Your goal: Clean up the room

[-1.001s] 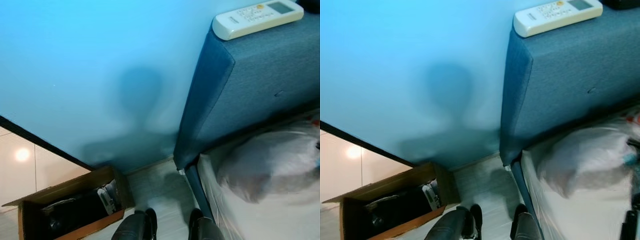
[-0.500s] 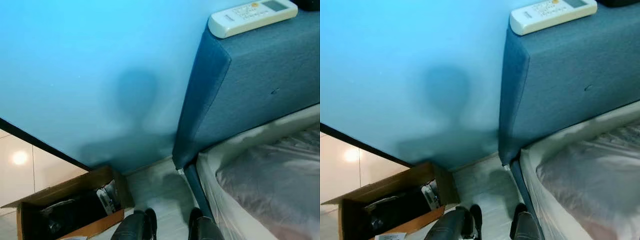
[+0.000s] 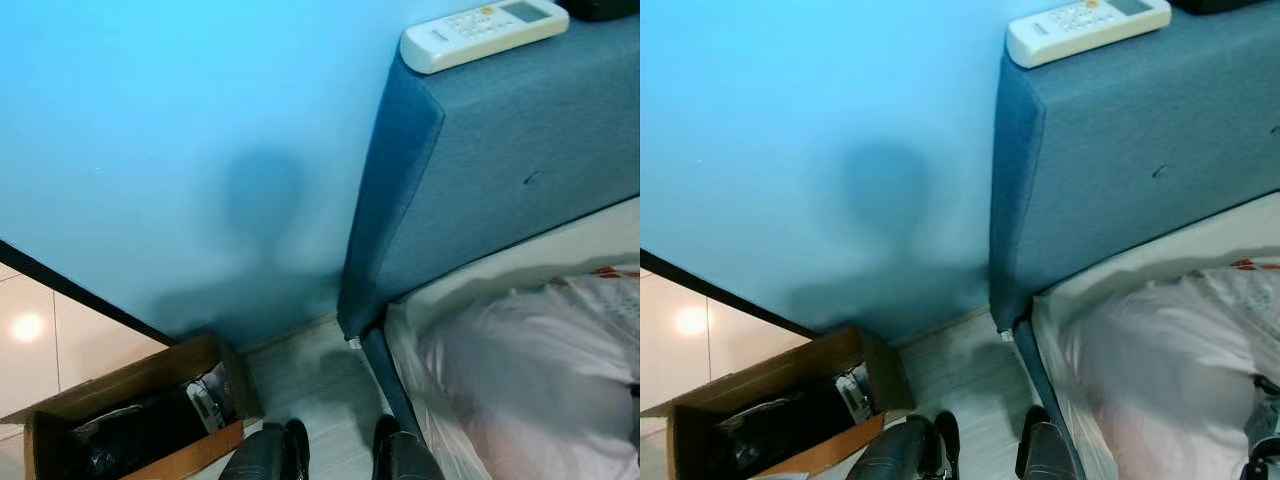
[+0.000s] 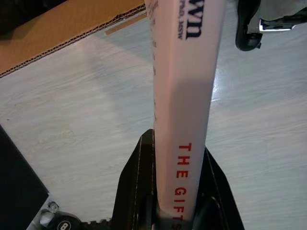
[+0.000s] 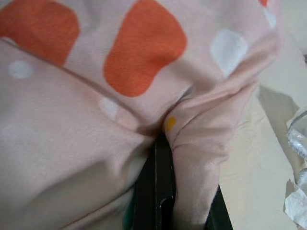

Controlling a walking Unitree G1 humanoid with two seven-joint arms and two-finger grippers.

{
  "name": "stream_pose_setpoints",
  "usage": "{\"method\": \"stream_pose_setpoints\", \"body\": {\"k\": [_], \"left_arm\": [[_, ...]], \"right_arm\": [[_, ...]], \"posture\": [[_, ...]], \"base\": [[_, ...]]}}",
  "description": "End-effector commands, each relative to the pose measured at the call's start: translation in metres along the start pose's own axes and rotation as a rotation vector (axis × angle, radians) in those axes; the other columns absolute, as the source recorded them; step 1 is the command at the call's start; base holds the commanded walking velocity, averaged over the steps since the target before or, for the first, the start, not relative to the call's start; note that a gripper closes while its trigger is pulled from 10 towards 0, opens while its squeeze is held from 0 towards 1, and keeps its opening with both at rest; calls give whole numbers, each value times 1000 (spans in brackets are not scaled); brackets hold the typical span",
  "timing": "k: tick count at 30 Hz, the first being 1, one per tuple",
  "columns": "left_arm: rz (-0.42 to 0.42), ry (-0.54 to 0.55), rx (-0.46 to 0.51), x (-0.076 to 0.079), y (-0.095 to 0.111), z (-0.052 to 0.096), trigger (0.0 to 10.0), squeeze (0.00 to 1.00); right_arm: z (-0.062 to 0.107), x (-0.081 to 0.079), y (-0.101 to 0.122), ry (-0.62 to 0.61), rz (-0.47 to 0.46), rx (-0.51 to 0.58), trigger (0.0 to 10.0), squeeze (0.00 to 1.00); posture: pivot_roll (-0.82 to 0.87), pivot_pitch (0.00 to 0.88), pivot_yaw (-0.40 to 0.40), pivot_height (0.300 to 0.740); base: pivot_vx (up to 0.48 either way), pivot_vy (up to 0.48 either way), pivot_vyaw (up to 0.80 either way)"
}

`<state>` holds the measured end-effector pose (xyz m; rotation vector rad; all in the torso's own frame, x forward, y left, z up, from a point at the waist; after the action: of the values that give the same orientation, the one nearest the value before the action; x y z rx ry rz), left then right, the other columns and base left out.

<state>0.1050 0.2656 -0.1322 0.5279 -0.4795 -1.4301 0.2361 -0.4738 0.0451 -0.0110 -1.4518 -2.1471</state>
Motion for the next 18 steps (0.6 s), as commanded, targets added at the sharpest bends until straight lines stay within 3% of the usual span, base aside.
{"method": "stream_pose_setpoints", "body": {"k": [1,3,4,5,6,11,15,18], "left_arm": [[28,14,-62,-1,-23,8,10000,0],[31,12,-61,0,-23,7,10000,0],[33,11,-59,1,-22,7,10000,0],[33,11,-59,1,-22,7,10000,0],[36,11,-58,2,-22,6,10000,0],[42,12,-57,3,-20,5,10000,0],[55,9,-48,8,-15,0,10000,0],[58,9,-44,9,-13,-2,10000,0]], "right_arm": [[-1,7,-12,-32,43,-32,10000,0],[-1,9,-10,-43,42,-26,10000,16],[-1,11,-7,-52,37,-20,10000,749],[-1,11,-7,-52,37,-20,10000,749],[-2,14,-3,-71,35,-6,10000,1000],[-3,21,5,-104,30,26,10000,1000],[-2,37,35,-205,73,140,10000,1000],[0,39,48,-229,91,185,10000,1000]], "posture": [[122,381,50,708],[121,379,47,708],[121,377,45,708],[121,377,45,708],[120,373,44,708],[117,363,40,708],[117,343,34,708],[117,335,32,708]], "base": [[0,0,0],[0,0,0],[0,0,0],[0,0,0],[0,0,0],[0,0,0],[0,0,0],[0,0,0]]}}
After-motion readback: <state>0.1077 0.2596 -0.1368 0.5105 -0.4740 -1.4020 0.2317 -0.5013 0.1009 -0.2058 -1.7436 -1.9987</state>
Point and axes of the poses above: a point about 5 cm out from each wrist's last joint towards the gripper, its own z axis pointing back from the gripper into the wrist, its own y axis along the axis of the wrist's last joint, x = y × z, the point moved 6 cm from there along -z, pointing out of the wrist towards the gripper, and after that the axes turned 2 degrees about z, right-handed, at the moved point
